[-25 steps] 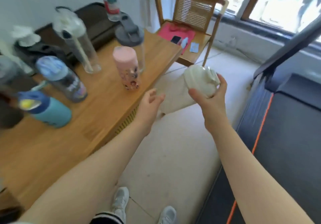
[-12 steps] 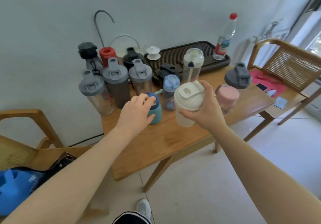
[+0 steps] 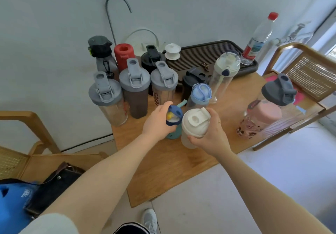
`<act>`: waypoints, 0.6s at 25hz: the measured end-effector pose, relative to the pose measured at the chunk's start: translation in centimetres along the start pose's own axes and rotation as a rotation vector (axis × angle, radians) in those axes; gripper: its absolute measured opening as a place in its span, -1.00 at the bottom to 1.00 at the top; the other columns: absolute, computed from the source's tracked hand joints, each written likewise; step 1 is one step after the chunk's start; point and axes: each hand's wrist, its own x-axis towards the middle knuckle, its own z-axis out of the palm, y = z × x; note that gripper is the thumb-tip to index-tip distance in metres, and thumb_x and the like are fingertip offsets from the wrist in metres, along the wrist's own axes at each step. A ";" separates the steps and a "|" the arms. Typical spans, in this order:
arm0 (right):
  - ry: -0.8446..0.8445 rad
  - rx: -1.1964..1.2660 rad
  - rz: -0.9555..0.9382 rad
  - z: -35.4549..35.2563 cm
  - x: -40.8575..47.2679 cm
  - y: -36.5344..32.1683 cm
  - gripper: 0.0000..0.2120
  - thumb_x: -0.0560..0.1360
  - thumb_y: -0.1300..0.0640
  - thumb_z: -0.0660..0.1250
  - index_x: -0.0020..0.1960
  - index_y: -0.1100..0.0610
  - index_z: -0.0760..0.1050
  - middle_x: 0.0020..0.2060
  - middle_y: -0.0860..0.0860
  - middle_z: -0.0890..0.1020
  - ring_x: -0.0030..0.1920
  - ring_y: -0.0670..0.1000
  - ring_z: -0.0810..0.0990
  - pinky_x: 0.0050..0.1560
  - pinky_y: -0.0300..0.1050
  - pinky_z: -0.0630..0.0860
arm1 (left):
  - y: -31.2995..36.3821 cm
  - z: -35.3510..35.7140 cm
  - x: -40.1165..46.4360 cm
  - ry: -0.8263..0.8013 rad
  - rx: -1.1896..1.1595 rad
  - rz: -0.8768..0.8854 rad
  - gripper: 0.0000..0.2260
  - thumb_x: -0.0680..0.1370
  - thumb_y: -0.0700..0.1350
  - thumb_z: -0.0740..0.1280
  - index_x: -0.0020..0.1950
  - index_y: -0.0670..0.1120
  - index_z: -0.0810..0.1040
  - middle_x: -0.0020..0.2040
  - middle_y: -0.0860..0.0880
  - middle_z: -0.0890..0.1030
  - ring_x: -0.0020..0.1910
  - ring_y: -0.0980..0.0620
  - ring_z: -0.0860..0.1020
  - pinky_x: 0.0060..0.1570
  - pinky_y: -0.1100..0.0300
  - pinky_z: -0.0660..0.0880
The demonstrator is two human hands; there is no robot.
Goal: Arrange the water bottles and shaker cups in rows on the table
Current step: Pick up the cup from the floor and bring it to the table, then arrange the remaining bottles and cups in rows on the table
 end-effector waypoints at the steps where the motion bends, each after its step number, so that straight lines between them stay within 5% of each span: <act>1: 0.002 -0.001 -0.005 0.4 0.2 -0.3 -0.11 0.22 0.06 0.54 0.39 0.03 0.09 0.32 -0.01 0.30 0.15 -0.09 0.38 0.02 -0.11 0.39 | -0.9 -0.4 -0.6 0.013 0.008 0.013 -0.34 0.35 -0.09 0.43 0.38 0.00 0.22 0.30 -0.07 0.41 0.20 -0.10 0.45 0.00 0.06 0.46; 6: -0.020 -0.044 -0.080 2.8 1.7 -2.0 -0.09 0.23 0.05 0.53 0.42 0.08 0.08 0.34 0.02 0.29 0.31 0.03 0.36 0.14 -0.02 0.44 | -4.5 -2.0 -2.9 0.114 -0.016 -0.033 -0.36 0.32 -0.10 0.45 0.34 -0.03 0.26 0.21 -0.10 0.43 0.15 -0.12 0.44 0.01 0.04 0.45; 11: -0.083 -0.166 -0.135 2.2 2.2 -2.5 -0.04 0.22 -0.14 0.49 0.45 0.09 0.07 0.40 0.07 0.24 0.39 0.10 0.24 0.33 0.04 0.31 | -4.2 -2.9 -2.4 0.045 0.004 0.003 -0.32 0.37 -0.02 0.45 0.39 -0.06 0.19 0.29 -0.09 0.35 0.29 -0.11 0.34 0.15 0.09 0.35; 13: -0.018 -0.275 -0.243 0.1 2.3 -2.5 -0.11 0.26 -0.29 0.33 0.43 0.14 0.17 0.41 0.12 0.28 0.41 0.12 0.24 0.34 -0.09 0.20 | -2.9 -3.5 -2.3 0.120 0.044 0.113 -0.34 0.40 0.06 0.39 0.40 -0.09 0.20 0.34 -0.09 0.33 0.34 -0.06 0.27 0.26 0.11 0.27; 15: 0.132 -0.269 -0.312 -2.8 4.0 -2.5 -0.30 0.37 -0.21 0.24 0.35 0.21 0.30 0.35 0.17 0.38 0.38 0.15 0.30 0.32 -0.12 0.19 | -0.6 -4.2 -1.7 0.230 0.064 0.250 -0.45 0.43 0.09 0.26 0.36 -0.11 0.29 0.32 -0.09 0.38 0.33 0.00 0.28 0.28 0.21 0.20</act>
